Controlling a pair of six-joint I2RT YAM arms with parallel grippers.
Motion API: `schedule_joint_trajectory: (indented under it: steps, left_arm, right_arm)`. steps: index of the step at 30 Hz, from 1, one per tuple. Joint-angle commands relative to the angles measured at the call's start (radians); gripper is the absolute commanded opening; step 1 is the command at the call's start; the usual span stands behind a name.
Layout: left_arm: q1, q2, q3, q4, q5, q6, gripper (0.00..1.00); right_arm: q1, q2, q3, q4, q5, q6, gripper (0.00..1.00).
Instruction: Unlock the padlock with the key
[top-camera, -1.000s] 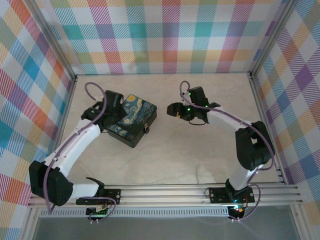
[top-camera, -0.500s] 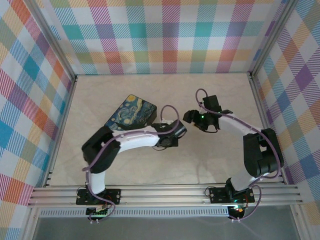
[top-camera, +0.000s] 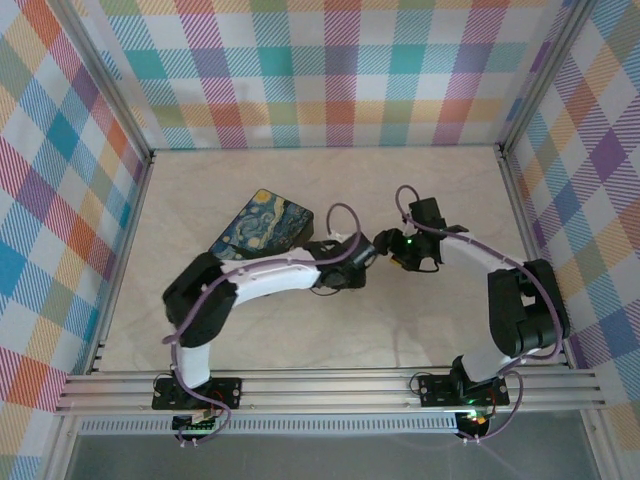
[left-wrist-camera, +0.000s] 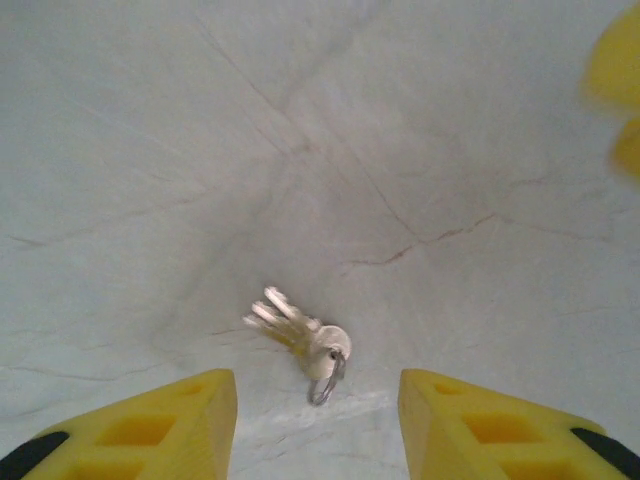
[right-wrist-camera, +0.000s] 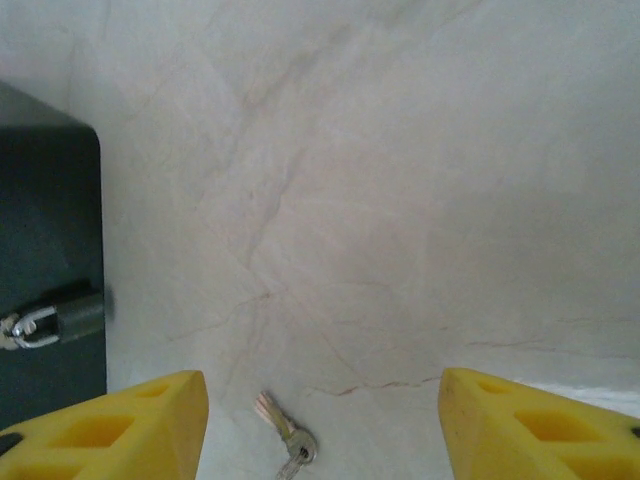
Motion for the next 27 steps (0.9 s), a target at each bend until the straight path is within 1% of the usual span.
schedule_joint_trajectory:
  steps: [1, 4, 6, 8, 12, 14, 19, 22, 27]
  left_arm:
    - [0.101, -0.156, -0.076, -0.036, 0.036, 0.029, 0.46]
    - [0.182, -0.276, -0.166, -0.033, 0.082, 0.046, 0.45]
    - [0.221, -0.359, -0.219, -0.037, 0.113, 0.056, 0.45]
    - [0.249, -0.445, -0.265, -0.059, 0.109, 0.066, 0.45]
    - [0.302, -0.583, -0.329, -0.105, 0.104, 0.077, 0.44]
    - [0.336, -0.649, -0.368, -0.113, 0.113, 0.074, 0.43]
    - [0.399, -0.718, -0.398, -0.148, 0.137, 0.089, 0.42]
    - [0.411, -0.724, -0.403, -0.156, 0.146, 0.096, 0.41]
    - [0.414, -0.716, -0.426, -0.127, 0.166, 0.085, 0.41]
  right_arm:
    - [0.072, 0.029, 0.023, -0.010, -0.029, 0.008, 0.59]
    - [0.144, 0.046, 0.021, 0.001, -0.016, 0.020, 0.57]
    - [0.201, 0.065, 0.037, -0.025, 0.007, 0.013, 0.58]
    - [0.254, 0.083, 0.054, -0.066, 0.054, 0.002, 0.57]
    - [0.322, 0.087, 0.054, -0.122, 0.172, 0.002, 0.55]
    - [0.338, 0.104, 0.051, -0.130, 0.185, 0.000, 0.55]
    - [0.345, 0.138, 0.052, -0.119, 0.210, 0.006, 0.53]
    - [0.345, 0.144, 0.066, -0.143, 0.254, 0.001, 0.52]
    - [0.345, 0.155, 0.092, -0.161, 0.281, -0.024, 0.52]
